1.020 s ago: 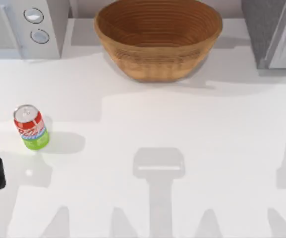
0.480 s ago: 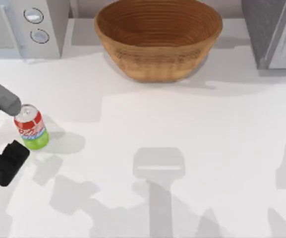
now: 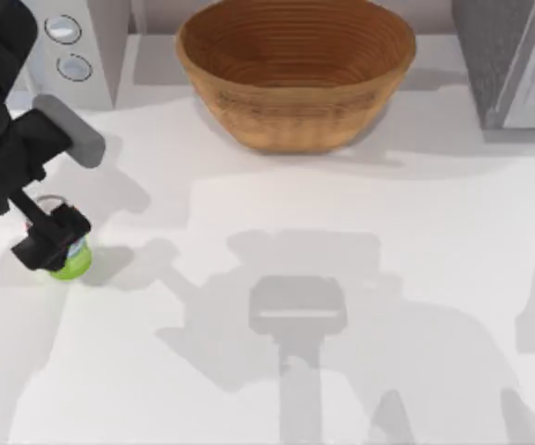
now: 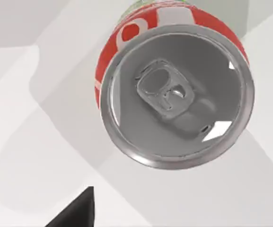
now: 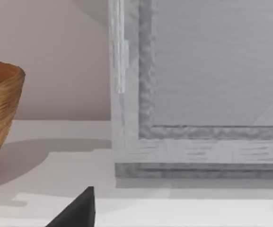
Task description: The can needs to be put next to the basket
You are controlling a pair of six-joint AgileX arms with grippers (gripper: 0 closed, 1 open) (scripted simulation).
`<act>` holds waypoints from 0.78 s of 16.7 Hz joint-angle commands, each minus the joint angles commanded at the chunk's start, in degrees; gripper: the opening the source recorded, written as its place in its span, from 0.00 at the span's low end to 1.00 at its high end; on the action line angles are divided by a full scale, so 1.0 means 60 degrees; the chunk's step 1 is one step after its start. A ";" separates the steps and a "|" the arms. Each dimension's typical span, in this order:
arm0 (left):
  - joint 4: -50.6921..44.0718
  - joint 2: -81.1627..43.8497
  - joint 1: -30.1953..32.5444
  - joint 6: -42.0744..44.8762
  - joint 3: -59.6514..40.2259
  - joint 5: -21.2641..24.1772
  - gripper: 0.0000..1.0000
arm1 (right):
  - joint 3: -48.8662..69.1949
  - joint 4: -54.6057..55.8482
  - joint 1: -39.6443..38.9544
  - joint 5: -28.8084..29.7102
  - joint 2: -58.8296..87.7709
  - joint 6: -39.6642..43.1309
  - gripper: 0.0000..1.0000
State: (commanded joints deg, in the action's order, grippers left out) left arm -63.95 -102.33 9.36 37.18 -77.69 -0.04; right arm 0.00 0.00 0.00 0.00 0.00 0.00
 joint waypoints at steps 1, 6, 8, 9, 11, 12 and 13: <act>-0.0287 -0.0470 0.0009 0.0020 -0.0579 0.0000 1.00 | 0.0000 0.0000 0.0000 0.0000 0.0000 0.0000 1.00; -0.1035 -0.1512 0.0012 -0.0020 -0.2284 0.0019 1.00 | 0.0000 0.0000 0.0000 0.0000 0.0000 0.0000 1.00; -0.1063 -0.1531 0.0012 -0.0022 -0.2339 0.0021 1.00 | 0.0000 0.0000 0.0000 0.0000 0.0000 0.0000 1.00; -0.1063 -0.1531 0.0012 -0.0022 -0.2339 0.0021 1.00 | 0.0000 0.0000 0.0000 0.0000 0.0000 0.0000 1.00; -0.1041 -0.1495 -0.0027 -0.0022 -0.2318 0.0018 1.00 | 0.0000 0.0000 0.0000 0.0000 0.0000 0.0000 1.00; -0.1008 -0.1503 -0.0022 -0.0018 -0.2286 0.0019 1.00 | 0.0000 0.0000 0.0000 0.0000 0.0000 0.0000 1.00; -0.0875 -0.1535 -0.0011 -0.0009 -0.2163 0.0020 1.00 | 0.0000 0.0000 0.0000 0.0000 0.0000 0.0000 1.00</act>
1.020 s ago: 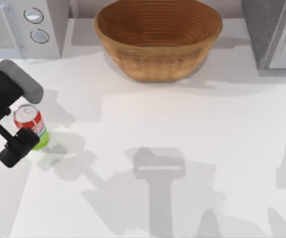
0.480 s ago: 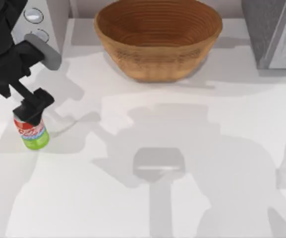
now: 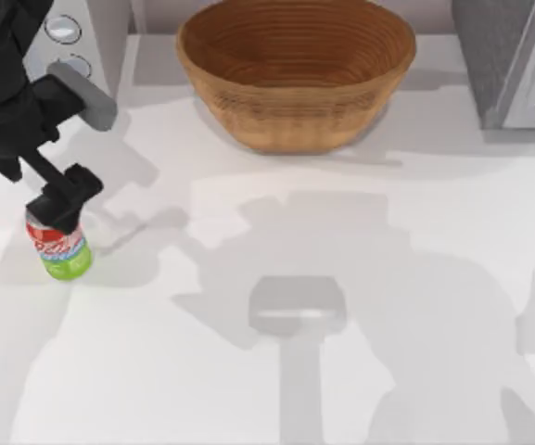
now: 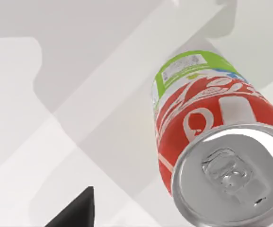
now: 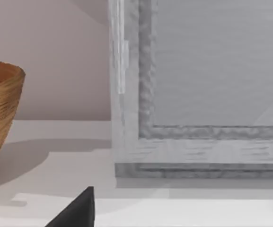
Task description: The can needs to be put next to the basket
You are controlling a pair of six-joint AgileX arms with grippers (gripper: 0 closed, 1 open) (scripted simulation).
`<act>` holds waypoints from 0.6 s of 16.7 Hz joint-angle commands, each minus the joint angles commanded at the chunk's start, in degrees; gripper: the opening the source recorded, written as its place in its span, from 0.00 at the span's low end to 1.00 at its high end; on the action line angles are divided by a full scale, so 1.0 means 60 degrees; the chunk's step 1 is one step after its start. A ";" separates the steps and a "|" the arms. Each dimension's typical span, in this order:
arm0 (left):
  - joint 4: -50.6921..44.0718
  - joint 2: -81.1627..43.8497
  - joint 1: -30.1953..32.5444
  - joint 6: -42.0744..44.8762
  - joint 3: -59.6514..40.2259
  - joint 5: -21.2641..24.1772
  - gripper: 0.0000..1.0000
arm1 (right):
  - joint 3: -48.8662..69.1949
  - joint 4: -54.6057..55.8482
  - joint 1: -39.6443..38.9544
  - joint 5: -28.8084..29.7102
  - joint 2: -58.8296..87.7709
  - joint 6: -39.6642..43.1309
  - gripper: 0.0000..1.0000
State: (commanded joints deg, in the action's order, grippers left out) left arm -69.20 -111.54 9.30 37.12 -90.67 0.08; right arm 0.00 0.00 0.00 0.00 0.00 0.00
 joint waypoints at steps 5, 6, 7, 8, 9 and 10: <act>0.1536 -0.0344 0.0006 0.0004 0.1147 0.0002 1.00 | 0.0000 0.0000 0.0000 0.0000 0.0000 0.0000 1.00; 0.1772 -0.0409 0.0006 0.0006 0.1336 0.0003 1.00 | 0.0000 0.0000 0.0000 0.0000 0.0000 0.0000 1.00; 0.1905 -0.0455 0.0006 0.0009 0.1450 0.0003 1.00 | 0.0000 0.0000 0.0000 0.0000 0.0000 0.0000 1.00; 0.1938 -0.0468 0.0007 0.0010 0.1478 0.0003 1.00 | 0.0000 0.0000 0.0000 0.0000 0.0000 0.0000 1.00; 0.1938 -0.0468 0.0007 0.0010 0.1478 0.0003 1.00 | 0.0000 0.0000 0.0000 0.0000 0.0000 0.0000 1.00; 0.1938 -0.0468 0.0007 0.0010 0.1478 0.0003 1.00 | 0.0000 0.0000 0.0000 0.0000 0.0000 0.0000 1.00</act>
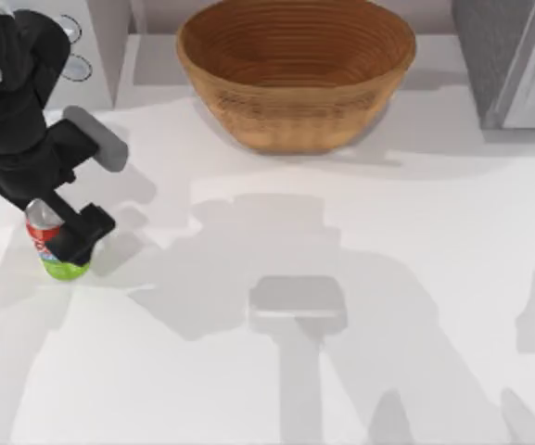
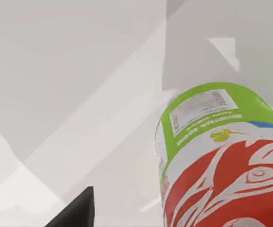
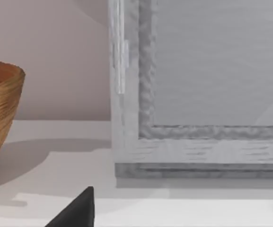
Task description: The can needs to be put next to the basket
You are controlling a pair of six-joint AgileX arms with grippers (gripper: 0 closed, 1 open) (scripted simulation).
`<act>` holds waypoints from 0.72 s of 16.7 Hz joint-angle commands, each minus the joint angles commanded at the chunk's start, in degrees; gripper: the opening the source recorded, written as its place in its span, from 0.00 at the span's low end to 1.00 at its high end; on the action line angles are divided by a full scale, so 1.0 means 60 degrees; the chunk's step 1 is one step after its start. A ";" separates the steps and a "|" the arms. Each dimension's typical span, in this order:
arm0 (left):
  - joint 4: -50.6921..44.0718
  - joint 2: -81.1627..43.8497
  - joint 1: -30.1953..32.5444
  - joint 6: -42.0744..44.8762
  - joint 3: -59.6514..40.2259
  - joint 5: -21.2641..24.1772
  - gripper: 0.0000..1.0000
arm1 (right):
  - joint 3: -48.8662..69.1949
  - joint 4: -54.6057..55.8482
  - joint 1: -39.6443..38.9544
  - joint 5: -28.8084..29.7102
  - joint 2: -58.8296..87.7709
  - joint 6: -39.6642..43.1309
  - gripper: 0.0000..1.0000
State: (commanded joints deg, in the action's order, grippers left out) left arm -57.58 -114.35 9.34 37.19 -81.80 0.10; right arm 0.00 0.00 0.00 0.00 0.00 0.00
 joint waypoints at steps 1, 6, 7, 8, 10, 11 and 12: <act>0.0000 0.0000 0.0000 0.0000 0.0000 0.0000 1.00 | 0.0000 0.0000 0.0000 0.0000 0.0000 0.0000 1.00; 0.0000 0.0000 0.0000 0.0000 0.0000 0.0000 0.62 | 0.0000 0.0000 0.0000 0.0000 0.0000 0.0000 1.00; 0.0000 0.0000 0.0000 0.0000 0.0000 0.0000 0.55 | 0.0000 0.0000 0.0000 0.0000 0.0000 0.0000 1.00; 0.0000 0.0000 0.0000 0.0000 0.0000 0.0000 0.47 | 0.0000 0.0000 0.0000 0.0000 0.0000 0.0000 1.00; 0.0000 0.0000 0.0000 0.0000 0.0000 0.0000 0.32 | 0.0000 0.0000 0.0000 0.0000 0.0000 0.0000 1.00; 0.0000 0.0000 0.0000 0.0000 0.0000 0.0000 0.25 | 0.0000 0.0000 0.0000 0.0000 0.0000 0.0000 1.00; 0.0000 0.0000 0.0000 0.0000 0.0000 0.0000 0.17 | 0.0000 0.0000 0.0000 0.0000 0.0000 0.0000 1.00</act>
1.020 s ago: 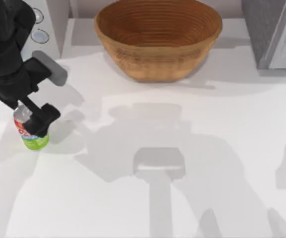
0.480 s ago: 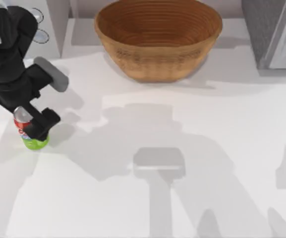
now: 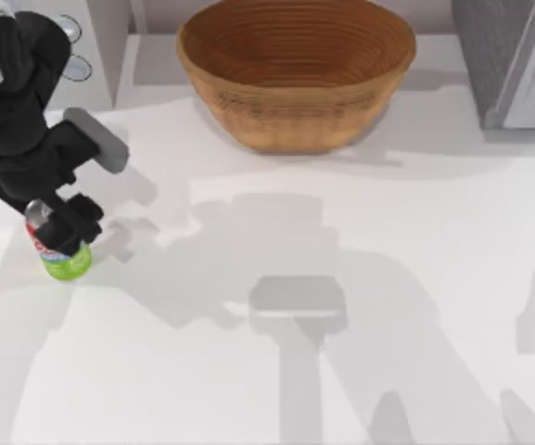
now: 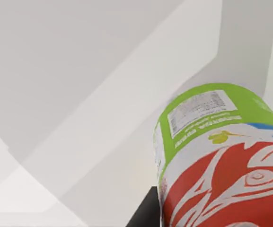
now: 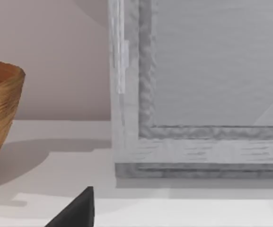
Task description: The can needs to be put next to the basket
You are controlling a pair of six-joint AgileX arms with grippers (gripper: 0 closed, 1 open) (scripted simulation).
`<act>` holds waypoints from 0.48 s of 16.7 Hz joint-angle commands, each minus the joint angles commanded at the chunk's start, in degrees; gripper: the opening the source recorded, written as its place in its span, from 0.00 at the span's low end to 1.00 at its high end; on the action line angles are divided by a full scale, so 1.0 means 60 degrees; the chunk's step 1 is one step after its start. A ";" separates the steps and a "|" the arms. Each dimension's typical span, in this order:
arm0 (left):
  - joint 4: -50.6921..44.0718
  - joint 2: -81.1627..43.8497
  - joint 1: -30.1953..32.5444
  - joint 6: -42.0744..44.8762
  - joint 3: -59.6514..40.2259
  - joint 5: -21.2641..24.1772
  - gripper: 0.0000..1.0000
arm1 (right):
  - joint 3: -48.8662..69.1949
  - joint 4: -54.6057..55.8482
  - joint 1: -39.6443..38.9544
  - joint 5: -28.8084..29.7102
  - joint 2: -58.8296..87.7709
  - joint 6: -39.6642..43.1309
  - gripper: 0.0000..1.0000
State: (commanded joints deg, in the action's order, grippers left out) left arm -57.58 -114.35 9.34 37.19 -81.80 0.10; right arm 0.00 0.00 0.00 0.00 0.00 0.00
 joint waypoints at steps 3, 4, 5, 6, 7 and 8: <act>0.0000 0.0000 0.0000 0.0000 0.0000 0.0000 0.00 | 0.0000 0.0000 0.0000 0.0000 0.0000 0.0000 1.00; 0.0000 0.0000 0.0000 0.0000 0.0000 0.0000 0.00 | 0.0000 0.0000 0.0000 0.0000 0.0000 0.0000 1.00; 0.0000 0.0000 0.0000 0.0000 0.0000 0.0000 0.00 | 0.0000 0.0000 0.0000 0.0000 0.0000 0.0000 1.00; 0.0000 0.0000 0.0000 0.0000 0.0000 0.0000 0.00 | 0.0000 0.0000 0.0000 0.0000 0.0000 0.0000 1.00; 0.0000 0.0000 0.0000 0.0000 0.0000 0.0000 0.00 | 0.0000 0.0000 0.0000 0.0000 0.0000 0.0000 1.00; 0.0000 0.0000 0.0000 0.0000 0.0000 0.0000 0.00 | 0.0000 0.0000 0.0000 0.0000 0.0000 0.0000 1.00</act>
State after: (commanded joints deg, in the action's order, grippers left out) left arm -57.58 -114.35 9.34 37.19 -81.80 0.10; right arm 0.00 0.00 0.00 0.00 0.00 0.00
